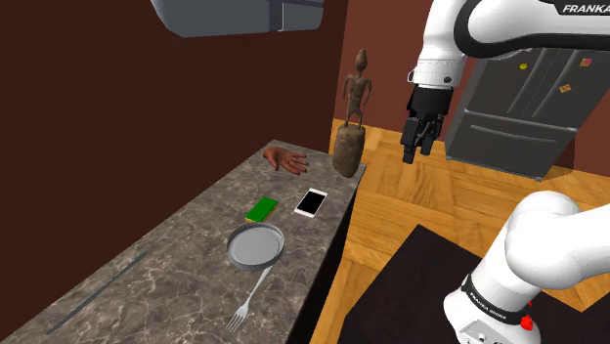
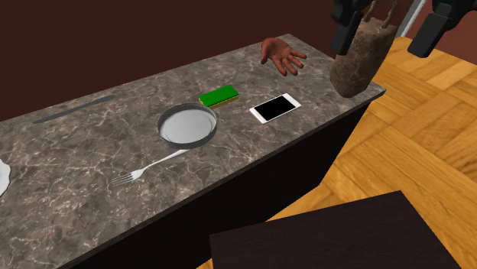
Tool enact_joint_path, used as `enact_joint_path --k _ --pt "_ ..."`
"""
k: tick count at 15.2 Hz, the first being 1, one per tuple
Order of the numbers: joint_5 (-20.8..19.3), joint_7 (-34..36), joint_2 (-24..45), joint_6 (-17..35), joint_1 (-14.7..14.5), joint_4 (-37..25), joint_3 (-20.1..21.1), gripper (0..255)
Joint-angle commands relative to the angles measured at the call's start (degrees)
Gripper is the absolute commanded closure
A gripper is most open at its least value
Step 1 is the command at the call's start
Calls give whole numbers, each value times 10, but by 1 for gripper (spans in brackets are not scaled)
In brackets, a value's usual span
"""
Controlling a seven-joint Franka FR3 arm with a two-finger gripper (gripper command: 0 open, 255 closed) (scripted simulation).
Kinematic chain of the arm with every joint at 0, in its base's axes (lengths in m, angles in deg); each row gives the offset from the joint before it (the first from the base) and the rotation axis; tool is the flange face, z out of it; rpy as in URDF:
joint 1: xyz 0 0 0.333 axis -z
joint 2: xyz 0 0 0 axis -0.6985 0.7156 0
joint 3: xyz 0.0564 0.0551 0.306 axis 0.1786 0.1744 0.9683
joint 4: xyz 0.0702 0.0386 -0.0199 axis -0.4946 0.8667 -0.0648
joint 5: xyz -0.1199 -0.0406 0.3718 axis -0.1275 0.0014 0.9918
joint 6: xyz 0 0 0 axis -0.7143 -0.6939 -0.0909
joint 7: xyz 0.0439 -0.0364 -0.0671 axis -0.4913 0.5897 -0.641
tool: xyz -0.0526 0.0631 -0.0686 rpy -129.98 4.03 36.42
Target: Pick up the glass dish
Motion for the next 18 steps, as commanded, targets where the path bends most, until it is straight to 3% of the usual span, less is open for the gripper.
enact_joint_path --k 1,9,18 --pt "0 0 0 0 0 0 0 0" --pt "19 13 139 152 -14 13 37 0" --pt "21 34 333 297 -26 -35 72 0"
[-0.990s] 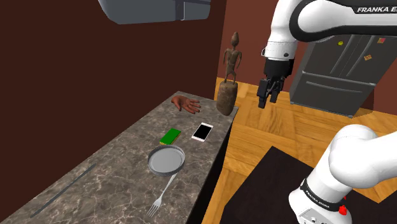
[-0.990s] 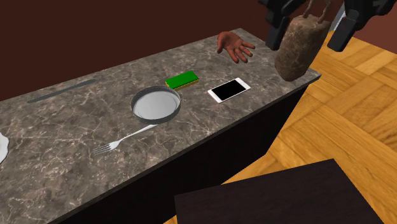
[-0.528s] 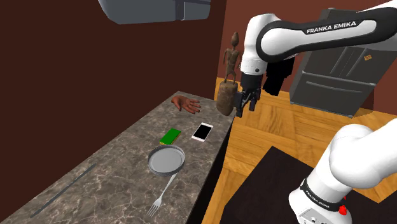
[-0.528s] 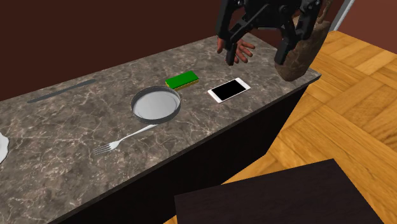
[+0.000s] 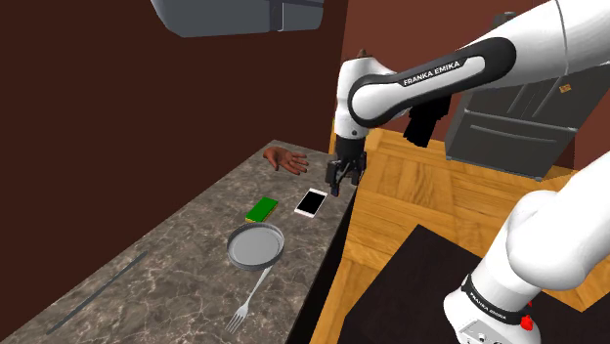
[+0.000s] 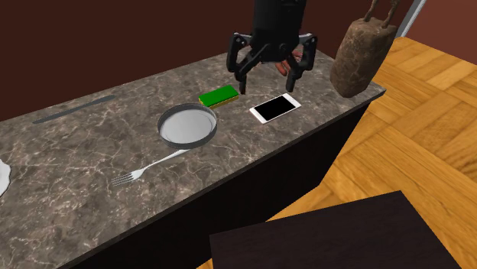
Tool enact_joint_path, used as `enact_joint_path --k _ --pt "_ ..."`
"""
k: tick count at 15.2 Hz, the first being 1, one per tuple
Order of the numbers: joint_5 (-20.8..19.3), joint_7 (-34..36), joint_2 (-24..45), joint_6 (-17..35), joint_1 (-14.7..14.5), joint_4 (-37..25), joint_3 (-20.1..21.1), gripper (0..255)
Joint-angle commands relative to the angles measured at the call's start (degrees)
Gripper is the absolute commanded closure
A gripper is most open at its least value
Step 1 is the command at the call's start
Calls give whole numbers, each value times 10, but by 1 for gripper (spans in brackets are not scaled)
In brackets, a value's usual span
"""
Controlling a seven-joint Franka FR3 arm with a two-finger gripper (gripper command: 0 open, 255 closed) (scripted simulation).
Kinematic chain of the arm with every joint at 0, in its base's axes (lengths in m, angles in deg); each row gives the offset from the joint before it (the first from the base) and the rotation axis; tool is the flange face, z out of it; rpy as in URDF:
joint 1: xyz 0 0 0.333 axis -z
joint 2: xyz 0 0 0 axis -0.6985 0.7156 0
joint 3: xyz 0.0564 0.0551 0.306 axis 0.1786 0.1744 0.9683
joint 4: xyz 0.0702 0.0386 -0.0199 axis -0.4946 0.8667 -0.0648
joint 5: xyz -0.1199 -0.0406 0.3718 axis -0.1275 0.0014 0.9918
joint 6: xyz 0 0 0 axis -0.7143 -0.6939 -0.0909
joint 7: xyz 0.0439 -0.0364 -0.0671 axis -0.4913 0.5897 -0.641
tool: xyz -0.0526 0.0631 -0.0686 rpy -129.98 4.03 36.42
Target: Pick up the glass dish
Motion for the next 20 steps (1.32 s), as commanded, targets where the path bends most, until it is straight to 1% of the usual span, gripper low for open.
enact_joint_path --k 1,6,11,16,20 --pt "-3 4 49 32 -1 -18 6 0" --pt "-18 23 164 88 -8 -75 18 0" --pt "-41 43 279 126 -19 -150 23 0" --pt "-65 63 394 145 -36 -244 21 0" --pt "-81 74 487 145 -51 -334 15 0"
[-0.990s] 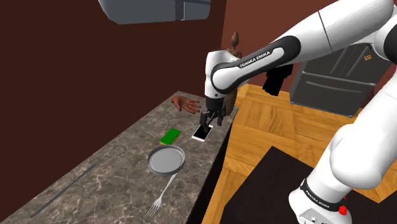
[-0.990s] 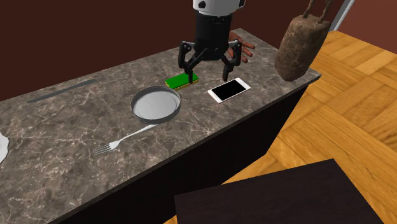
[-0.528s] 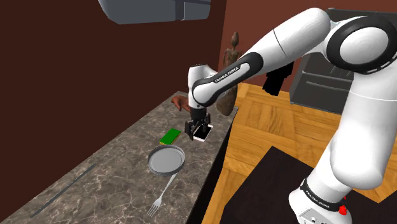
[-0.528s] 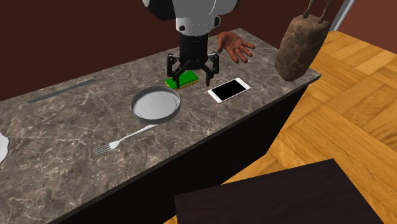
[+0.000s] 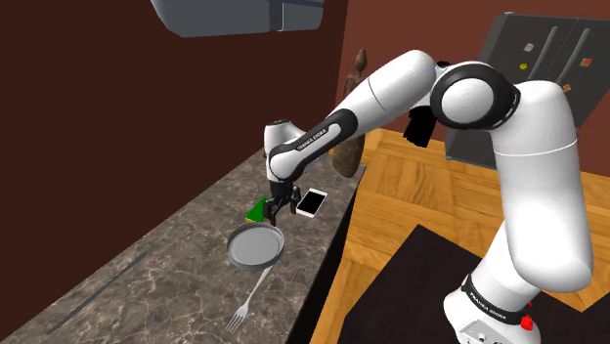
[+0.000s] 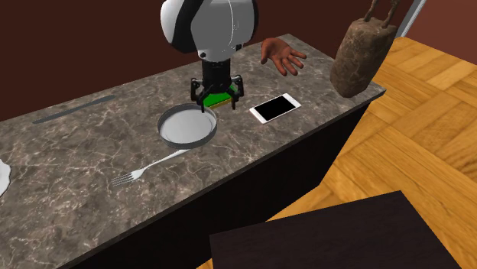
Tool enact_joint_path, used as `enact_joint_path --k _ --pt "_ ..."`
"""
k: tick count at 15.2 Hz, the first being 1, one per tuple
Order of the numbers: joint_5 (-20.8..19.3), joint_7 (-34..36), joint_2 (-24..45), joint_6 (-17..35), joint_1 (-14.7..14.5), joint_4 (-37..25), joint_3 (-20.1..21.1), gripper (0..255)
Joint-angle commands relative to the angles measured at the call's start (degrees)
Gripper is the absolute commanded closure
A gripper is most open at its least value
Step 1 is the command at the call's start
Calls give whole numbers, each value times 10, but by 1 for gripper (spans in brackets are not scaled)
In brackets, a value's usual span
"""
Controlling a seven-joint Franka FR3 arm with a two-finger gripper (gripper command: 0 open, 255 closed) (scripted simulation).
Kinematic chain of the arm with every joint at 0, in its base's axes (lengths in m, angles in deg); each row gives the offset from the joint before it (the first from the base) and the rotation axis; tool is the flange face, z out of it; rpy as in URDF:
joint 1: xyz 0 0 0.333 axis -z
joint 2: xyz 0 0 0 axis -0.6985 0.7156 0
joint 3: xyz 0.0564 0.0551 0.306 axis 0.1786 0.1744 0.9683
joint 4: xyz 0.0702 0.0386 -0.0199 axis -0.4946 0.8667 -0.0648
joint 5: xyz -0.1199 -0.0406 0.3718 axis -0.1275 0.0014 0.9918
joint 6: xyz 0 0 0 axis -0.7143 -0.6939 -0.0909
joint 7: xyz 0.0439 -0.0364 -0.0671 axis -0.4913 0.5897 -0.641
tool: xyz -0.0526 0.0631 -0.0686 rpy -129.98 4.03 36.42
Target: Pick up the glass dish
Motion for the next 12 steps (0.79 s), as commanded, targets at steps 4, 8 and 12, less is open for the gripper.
enact_joint_path --k 4,8,12 --pt "-9 6 66 7 -10 -58 -5 0" --pt "-12 5 89 26 -12 -61 -7 0" --pt "-12 5 99 33 -12 -64 -7 255"
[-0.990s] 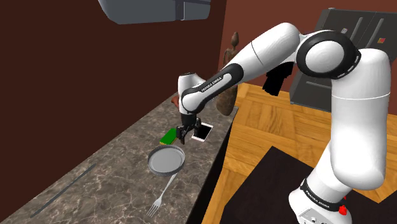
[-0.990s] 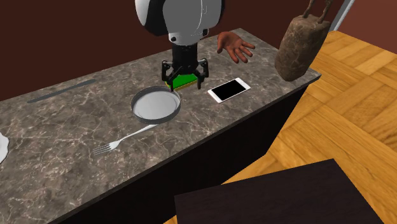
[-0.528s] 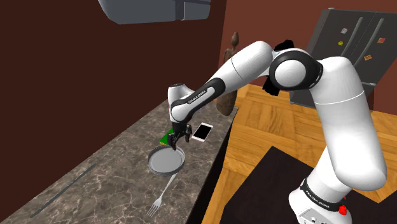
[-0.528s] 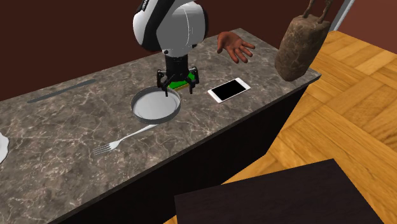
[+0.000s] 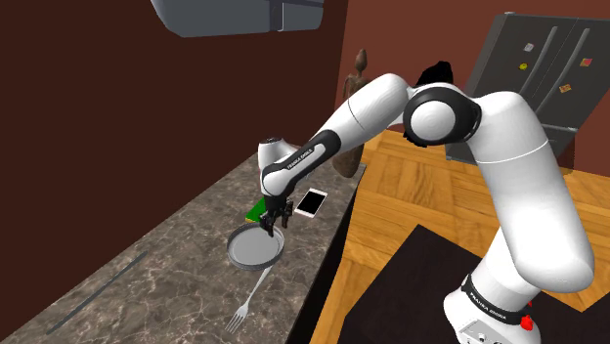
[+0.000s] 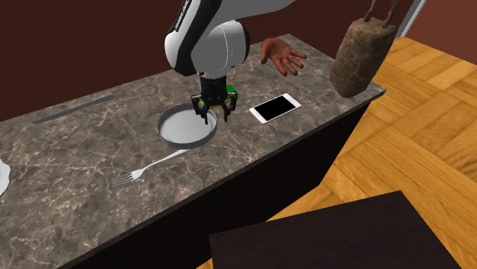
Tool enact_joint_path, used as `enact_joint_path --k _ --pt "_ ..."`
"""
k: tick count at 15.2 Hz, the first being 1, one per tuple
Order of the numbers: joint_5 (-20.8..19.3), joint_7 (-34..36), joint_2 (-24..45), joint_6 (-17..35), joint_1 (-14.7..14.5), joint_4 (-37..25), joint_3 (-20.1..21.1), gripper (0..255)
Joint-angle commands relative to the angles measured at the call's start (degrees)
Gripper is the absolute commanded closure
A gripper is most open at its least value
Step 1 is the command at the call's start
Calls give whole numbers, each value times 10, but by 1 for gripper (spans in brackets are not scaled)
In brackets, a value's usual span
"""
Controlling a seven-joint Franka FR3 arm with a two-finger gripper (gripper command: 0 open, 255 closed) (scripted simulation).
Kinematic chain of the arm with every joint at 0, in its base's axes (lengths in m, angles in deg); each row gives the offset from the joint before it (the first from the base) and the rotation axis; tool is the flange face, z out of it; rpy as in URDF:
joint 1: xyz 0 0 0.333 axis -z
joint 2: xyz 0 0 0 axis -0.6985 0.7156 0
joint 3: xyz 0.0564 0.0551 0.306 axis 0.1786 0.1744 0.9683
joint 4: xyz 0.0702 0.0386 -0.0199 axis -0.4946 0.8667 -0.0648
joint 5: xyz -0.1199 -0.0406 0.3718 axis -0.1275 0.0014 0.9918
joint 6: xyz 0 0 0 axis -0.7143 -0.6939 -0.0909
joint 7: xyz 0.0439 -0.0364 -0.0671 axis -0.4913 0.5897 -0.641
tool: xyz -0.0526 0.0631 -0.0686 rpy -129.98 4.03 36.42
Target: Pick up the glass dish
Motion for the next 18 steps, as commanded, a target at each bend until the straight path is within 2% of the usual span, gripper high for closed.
enact_joint_path --k 1,9,18 --pt "0 0 1 1 0 -1 0 255" --pt "0 0 0 2 0 1 0 255" --pt "5 1 -51 -42 4 8 4 255"
